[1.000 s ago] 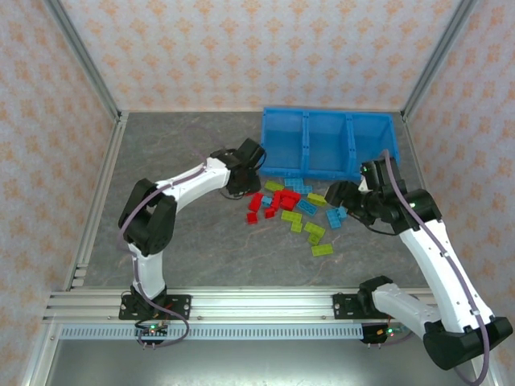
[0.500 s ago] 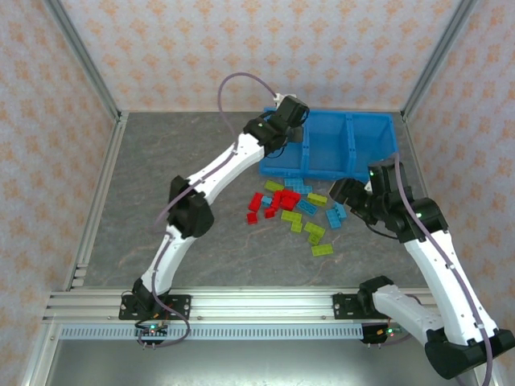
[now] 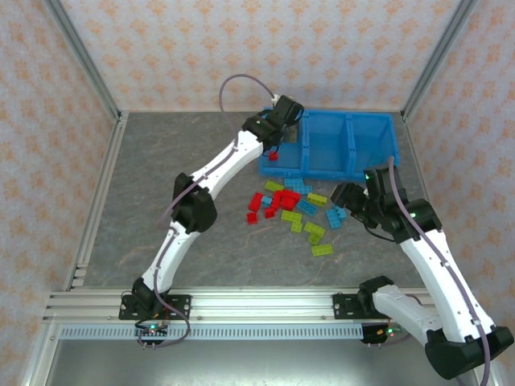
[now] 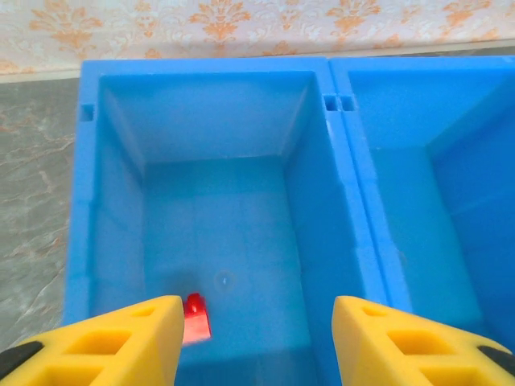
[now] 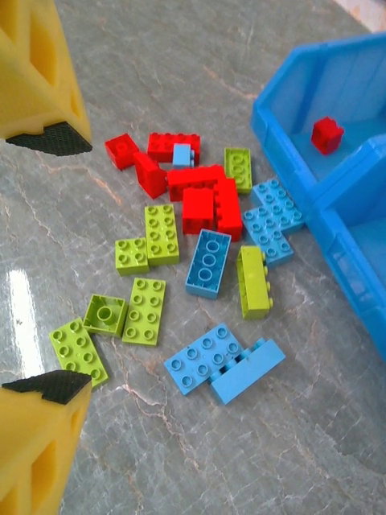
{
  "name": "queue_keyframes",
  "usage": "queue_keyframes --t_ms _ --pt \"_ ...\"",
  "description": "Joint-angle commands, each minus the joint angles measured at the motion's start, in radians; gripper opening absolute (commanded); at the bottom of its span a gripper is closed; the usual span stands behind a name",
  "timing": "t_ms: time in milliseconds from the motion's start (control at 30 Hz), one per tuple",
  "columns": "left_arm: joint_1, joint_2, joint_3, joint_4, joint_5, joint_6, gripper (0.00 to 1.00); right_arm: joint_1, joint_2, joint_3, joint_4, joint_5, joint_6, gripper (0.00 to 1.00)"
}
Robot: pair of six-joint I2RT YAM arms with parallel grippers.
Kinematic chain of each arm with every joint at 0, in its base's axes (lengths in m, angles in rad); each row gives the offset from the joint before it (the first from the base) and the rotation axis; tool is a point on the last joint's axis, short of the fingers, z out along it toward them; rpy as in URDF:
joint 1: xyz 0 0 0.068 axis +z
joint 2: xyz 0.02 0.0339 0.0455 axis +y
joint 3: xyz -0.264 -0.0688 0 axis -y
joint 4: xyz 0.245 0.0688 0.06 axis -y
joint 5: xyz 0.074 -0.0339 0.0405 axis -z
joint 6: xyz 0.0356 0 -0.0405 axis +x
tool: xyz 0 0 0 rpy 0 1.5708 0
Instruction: Sort the legos into containers by color
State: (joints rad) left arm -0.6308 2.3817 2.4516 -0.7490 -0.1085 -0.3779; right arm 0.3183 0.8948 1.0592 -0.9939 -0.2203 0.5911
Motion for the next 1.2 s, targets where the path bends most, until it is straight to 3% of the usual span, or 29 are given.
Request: queue_keyframes --t_ms 0,233,400,600,733,900,1033,1167 --pt "-0.039 -0.275 -0.159 -0.007 0.016 0.041 0.53 0.006 0.060 -0.012 0.049 0.054 -0.005 0.73" --pt "-0.125 -0.870 -0.786 0.184 0.007 0.180 0.57 0.008 0.281 -0.030 0.174 0.091 -0.029 0.73" --pt "-0.126 -1.154 -1.035 0.154 0.020 0.341 0.67 0.017 0.502 0.009 0.252 0.072 -0.105 0.76" --pt "-0.127 -1.420 -1.312 0.211 -0.043 0.564 0.79 0.027 0.724 0.082 0.306 0.134 -0.188 0.83" --pt "-0.127 -1.498 -1.500 0.273 -0.001 0.799 0.91 0.029 0.802 0.111 0.353 0.103 -0.198 0.92" --pt "-0.125 -1.513 -1.550 0.307 0.030 0.839 0.95 0.042 0.865 0.130 0.351 0.067 -0.197 0.90" --pt "-0.124 -1.515 -1.553 0.320 0.027 0.850 0.96 0.046 0.896 0.124 0.346 0.067 -0.182 0.85" --pt "-0.122 -1.531 -1.565 0.327 0.028 0.849 0.96 0.046 0.904 0.121 0.338 0.077 -0.170 0.70"
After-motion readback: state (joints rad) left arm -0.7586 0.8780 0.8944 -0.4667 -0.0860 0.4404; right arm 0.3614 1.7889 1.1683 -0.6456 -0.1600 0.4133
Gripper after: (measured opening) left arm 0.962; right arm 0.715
